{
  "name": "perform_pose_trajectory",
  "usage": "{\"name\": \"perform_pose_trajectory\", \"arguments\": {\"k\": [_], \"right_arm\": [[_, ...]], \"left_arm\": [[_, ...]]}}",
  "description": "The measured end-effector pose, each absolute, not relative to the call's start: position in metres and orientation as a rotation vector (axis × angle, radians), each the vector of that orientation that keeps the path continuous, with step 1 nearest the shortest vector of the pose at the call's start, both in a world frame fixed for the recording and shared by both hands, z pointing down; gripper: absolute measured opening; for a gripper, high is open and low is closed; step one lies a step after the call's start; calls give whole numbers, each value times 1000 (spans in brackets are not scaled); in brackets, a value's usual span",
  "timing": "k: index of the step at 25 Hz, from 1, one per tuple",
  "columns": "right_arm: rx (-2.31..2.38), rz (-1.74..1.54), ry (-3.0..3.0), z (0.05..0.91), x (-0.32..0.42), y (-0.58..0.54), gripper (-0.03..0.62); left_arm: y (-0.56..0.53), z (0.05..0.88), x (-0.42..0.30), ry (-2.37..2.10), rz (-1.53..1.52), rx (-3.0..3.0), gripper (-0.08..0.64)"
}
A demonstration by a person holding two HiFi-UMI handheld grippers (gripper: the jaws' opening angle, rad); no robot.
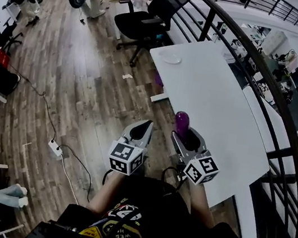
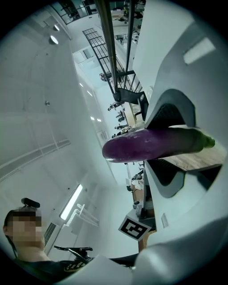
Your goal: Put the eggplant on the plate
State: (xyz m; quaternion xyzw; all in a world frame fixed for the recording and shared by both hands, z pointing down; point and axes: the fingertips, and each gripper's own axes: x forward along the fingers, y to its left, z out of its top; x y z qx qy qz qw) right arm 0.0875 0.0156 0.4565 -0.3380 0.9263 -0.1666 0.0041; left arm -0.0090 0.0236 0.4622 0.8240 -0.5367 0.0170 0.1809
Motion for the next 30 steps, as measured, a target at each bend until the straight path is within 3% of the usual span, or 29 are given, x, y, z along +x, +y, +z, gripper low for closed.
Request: {"name": "perform_pose_trajectory", "arguments": {"k": [16, 30], "right_arm": [[-1174, -608, 2883, 469, 29, -72, 212], [-1083, -571, 2887, 472, 17, -216, 212]], "left_arm": [[-74, 474, -56, -1366, 63, 2350, 5], [-220, 466, -77, -1430, 58, 2332, 5]]}}
